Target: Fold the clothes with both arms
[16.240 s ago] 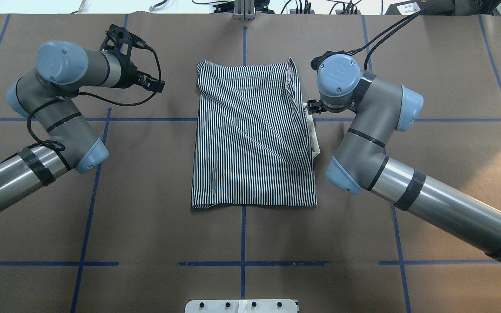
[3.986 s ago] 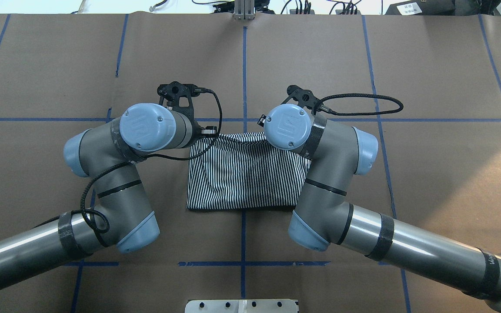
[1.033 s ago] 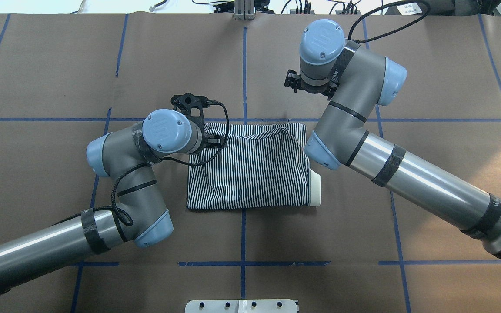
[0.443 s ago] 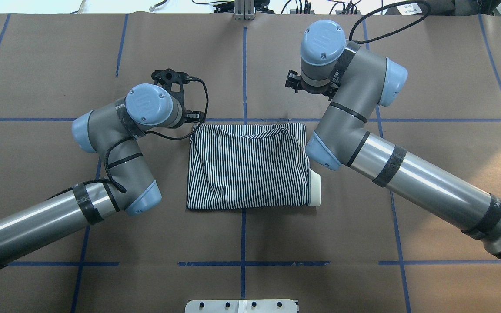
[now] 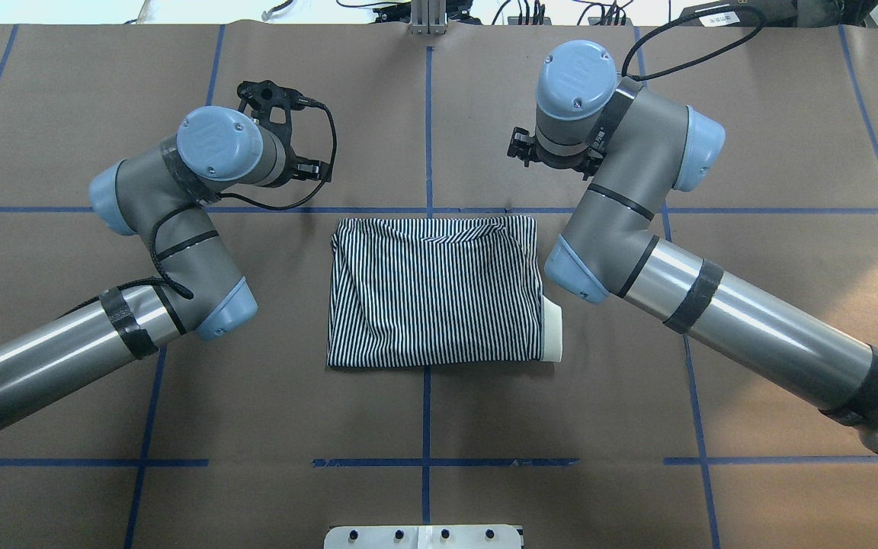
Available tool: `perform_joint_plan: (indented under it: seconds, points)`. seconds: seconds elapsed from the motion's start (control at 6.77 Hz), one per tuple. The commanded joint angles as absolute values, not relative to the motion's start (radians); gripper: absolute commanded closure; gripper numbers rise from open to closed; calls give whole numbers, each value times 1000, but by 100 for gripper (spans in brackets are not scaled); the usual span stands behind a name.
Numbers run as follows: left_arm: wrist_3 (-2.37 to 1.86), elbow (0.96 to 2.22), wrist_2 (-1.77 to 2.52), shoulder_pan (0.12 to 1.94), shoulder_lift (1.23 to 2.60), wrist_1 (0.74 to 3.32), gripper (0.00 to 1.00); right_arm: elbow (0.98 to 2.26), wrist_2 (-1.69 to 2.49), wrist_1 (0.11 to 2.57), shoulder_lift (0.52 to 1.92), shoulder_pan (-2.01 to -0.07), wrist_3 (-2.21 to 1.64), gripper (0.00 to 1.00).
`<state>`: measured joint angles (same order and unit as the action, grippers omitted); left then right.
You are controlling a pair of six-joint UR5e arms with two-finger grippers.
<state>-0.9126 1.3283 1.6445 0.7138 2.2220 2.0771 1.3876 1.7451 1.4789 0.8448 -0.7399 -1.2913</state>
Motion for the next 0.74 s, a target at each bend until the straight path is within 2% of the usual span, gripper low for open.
perform_joint_plan:
  seconds: [0.0,0.15,0.3,0.44,0.59]
  points:
    - [-879,1523,1739,730,2109,2079,0,1507,1770,1479,949,-767,-1189,0]
    - [-858,1674,1805,736,2021,2044,0,1654,1823,1486,1079,-808,-1107,0]
    - [-842,1809,1854,744,1929,2007,0,1836,1880,1489,1270,-863,-972,0]
    - [-828,1884,1864,745,1864,1984,0,1955,1935,1483,1452,-943,-818,0]
    - [-774,1925,1870,746,1818,1985,0,1994,2012,1479,1582,-1069,-594,0]
